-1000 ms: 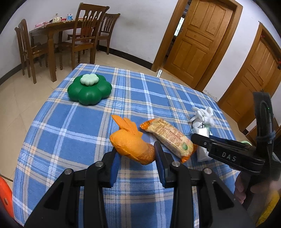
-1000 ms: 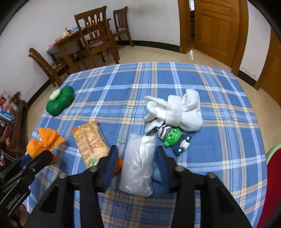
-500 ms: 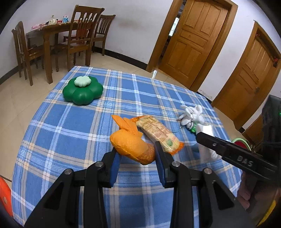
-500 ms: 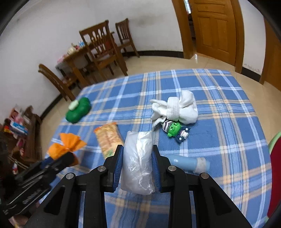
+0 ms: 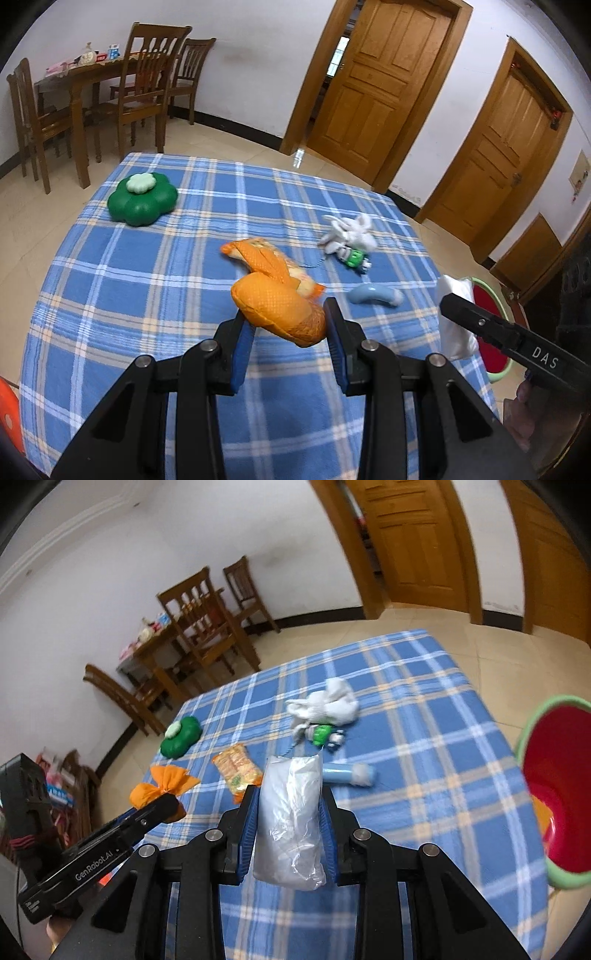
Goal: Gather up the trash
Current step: 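Carry both items over the red bucket and open both tools to drop them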
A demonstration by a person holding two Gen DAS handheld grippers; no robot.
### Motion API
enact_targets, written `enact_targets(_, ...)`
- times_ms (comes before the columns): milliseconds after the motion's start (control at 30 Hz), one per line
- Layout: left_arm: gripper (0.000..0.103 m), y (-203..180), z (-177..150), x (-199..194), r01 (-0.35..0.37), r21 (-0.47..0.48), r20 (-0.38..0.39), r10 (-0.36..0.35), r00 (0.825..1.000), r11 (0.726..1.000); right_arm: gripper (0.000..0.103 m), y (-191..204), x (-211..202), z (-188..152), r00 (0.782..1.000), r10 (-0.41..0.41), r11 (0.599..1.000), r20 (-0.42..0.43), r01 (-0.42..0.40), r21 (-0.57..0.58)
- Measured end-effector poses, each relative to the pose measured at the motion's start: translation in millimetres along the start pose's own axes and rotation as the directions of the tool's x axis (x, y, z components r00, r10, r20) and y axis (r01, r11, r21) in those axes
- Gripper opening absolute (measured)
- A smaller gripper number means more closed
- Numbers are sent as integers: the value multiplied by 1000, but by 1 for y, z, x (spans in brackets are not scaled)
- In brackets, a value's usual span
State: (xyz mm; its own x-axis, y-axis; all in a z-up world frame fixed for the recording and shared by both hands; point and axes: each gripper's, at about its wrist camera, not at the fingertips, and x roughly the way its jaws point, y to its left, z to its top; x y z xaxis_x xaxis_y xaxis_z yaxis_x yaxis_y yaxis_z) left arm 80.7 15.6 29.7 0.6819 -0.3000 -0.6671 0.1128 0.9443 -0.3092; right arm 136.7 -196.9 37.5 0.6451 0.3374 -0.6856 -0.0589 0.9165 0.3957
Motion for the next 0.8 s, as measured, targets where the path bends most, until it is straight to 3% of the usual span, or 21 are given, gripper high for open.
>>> enact_targets(467, 37, -57, -12, -3, 123, 65, -69, -118, 991, 990, 32, -70, -73, -22, 986, -116, 981, 119, 95, 172)
enact_targets(800, 37, -121, -13, 18, 208, 152, -134, -188, 973, 966, 32, -147, -104, -28, 960, -246, 924, 136, 190, 333)
